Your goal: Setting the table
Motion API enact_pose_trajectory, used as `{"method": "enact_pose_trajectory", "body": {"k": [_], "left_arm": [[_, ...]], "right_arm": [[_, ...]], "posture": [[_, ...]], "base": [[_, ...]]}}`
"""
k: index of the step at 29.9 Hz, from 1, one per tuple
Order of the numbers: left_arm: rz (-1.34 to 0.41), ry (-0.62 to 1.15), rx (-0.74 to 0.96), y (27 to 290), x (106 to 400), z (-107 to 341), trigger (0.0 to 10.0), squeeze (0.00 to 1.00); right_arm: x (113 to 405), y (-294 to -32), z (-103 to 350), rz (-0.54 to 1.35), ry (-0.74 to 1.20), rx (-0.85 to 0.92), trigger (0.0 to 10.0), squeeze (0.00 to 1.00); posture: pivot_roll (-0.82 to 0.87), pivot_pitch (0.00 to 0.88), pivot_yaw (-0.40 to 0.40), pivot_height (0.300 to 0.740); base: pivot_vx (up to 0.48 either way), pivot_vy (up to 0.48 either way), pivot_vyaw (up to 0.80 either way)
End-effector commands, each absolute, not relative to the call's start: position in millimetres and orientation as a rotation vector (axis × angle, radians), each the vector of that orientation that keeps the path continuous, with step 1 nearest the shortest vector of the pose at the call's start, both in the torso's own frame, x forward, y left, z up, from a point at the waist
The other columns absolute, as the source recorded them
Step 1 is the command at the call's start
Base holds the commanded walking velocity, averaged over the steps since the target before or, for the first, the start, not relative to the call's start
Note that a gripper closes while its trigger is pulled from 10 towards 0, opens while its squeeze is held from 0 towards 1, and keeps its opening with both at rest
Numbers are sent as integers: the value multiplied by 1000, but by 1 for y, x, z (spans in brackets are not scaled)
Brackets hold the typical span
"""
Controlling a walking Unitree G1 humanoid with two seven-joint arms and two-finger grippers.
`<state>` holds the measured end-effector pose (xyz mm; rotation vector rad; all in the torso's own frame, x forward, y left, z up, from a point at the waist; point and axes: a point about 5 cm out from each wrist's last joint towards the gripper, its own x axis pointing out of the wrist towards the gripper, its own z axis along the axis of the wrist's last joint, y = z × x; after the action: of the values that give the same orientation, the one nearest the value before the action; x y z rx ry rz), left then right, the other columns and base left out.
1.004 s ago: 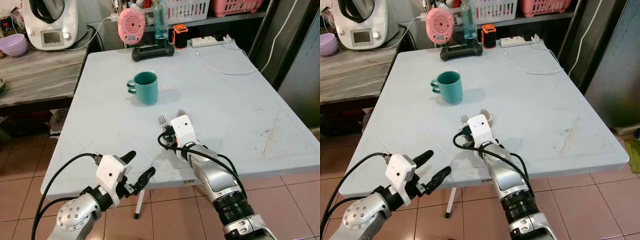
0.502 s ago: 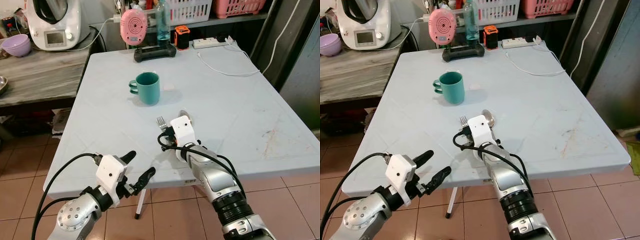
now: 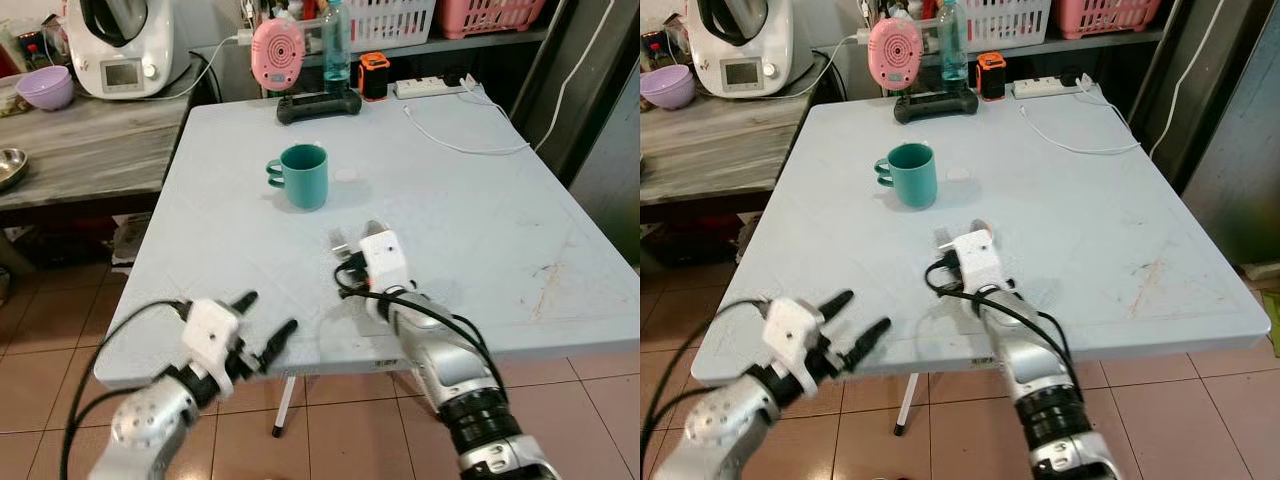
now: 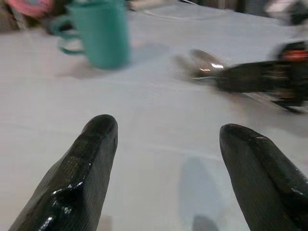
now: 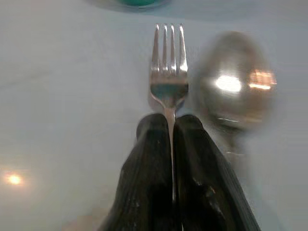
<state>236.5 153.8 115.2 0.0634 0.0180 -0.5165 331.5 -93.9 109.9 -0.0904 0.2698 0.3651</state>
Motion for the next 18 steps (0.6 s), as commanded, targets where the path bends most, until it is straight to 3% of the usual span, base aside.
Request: {"method": "enact_pose_trajectory", "body": {"k": [1, 3, 5, 11, 12, 13, 14, 18], "left_arm": [[-453, 28, 84, 162, 239, 112, 10000, 0], [-383, 30, 99, 167, 244, 111, 10000, 0], [-203, 27, 84, 181, 254, 109, 10000, 0], [-107, -6, 19, 185, 261, 110, 10000, 0], [-98, -7, 10, 184, 261, 110, 10000, 0], [-91, -7, 3, 184, 262, 110, 10000, 0], [-83, -6, -6, 182, 263, 109, 10000, 0], [-77, -9, -8, 179, 265, 108, 10000, 0]], "right_arm": [[332, -92, 123, 375, 193, -66, 0, 0], [331, -95, 131, 369, 135, -68, 0, 0], [328, -103, 146, 348, 27, -73, 0, 0], [324, -113, 155, 308, -40, -64, 0, 0], [323, -113, 156, 308, -47, -65, 2314, 0], [323, -113, 156, 308, -52, -66, 3020, 0], [321, -114, 157, 307, -61, -70, 10000, 0], [320, -114, 158, 297, -74, -57, 10000, 0]], "posture": [[-93, 75, 81, 740], [-95, 71, 81, 740], [-100, 67, 81, 740], [-112, 61, 74, 740], [-112, 61, 74, 740], [-112, 61, 74, 740], [-116, 59, 74, 740], [-119, 54, 73, 740]], "base": [[0, 0, 0], [0, 0, 0], [0, 0, 0], [0, 0, 0], [0, 0, 0], [0, 0, 0], [0, 0, 0], [0, 0, 0]]}}
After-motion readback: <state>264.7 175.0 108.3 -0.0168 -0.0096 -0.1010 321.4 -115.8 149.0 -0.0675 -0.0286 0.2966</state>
